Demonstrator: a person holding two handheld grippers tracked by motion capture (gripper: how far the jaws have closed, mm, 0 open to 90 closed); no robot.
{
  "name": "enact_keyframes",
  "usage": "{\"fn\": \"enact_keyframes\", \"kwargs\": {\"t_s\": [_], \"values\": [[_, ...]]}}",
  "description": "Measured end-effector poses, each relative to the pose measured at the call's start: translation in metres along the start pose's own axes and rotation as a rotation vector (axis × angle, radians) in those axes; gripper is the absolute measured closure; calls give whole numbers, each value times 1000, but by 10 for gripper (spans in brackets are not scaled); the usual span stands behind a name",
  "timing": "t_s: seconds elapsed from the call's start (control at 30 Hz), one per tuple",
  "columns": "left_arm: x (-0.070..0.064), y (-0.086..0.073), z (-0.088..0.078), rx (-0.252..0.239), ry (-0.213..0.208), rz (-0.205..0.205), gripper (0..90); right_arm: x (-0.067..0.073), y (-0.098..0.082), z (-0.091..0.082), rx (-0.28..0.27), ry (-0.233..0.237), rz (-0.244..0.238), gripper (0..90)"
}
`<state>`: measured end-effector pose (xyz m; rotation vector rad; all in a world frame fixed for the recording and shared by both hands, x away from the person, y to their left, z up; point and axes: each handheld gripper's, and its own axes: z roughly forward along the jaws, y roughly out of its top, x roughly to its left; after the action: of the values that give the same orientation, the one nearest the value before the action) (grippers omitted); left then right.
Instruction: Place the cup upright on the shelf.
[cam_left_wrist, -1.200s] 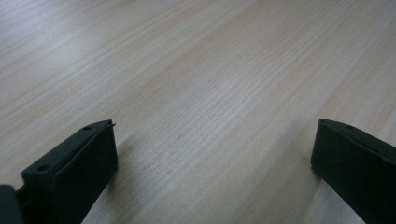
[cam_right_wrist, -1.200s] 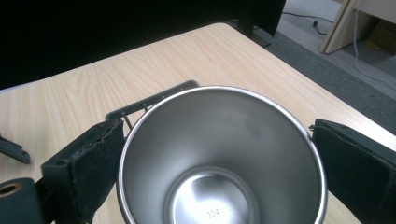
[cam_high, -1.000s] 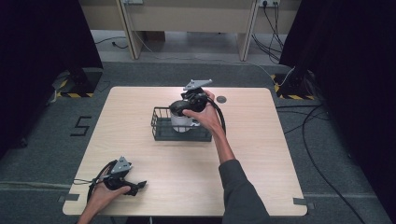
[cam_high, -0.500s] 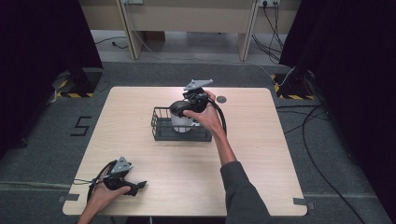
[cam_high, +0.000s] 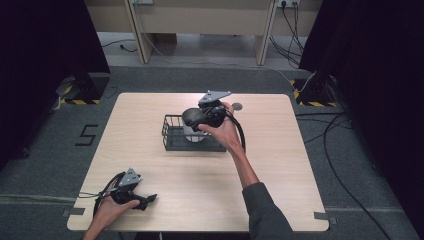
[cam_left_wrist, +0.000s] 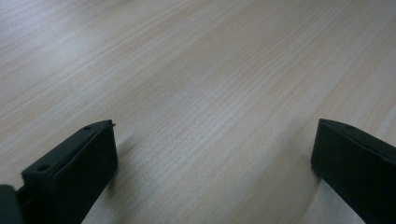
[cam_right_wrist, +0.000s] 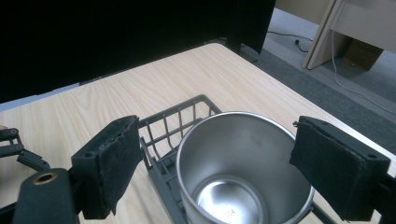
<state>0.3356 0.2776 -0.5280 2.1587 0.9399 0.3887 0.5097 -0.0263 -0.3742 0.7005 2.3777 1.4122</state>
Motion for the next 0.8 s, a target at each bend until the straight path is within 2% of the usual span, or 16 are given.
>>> {"fn": "enact_keyframes", "kwargs": {"t_s": [0.13,0.8], "values": [[-1,-1,-1,-1,0,-1,0,5,-2,-5,0,-12,2,158],[-1,-2,-2,-1,1,-2,0,32,-12,-21,-34,-5,27,167]]}}
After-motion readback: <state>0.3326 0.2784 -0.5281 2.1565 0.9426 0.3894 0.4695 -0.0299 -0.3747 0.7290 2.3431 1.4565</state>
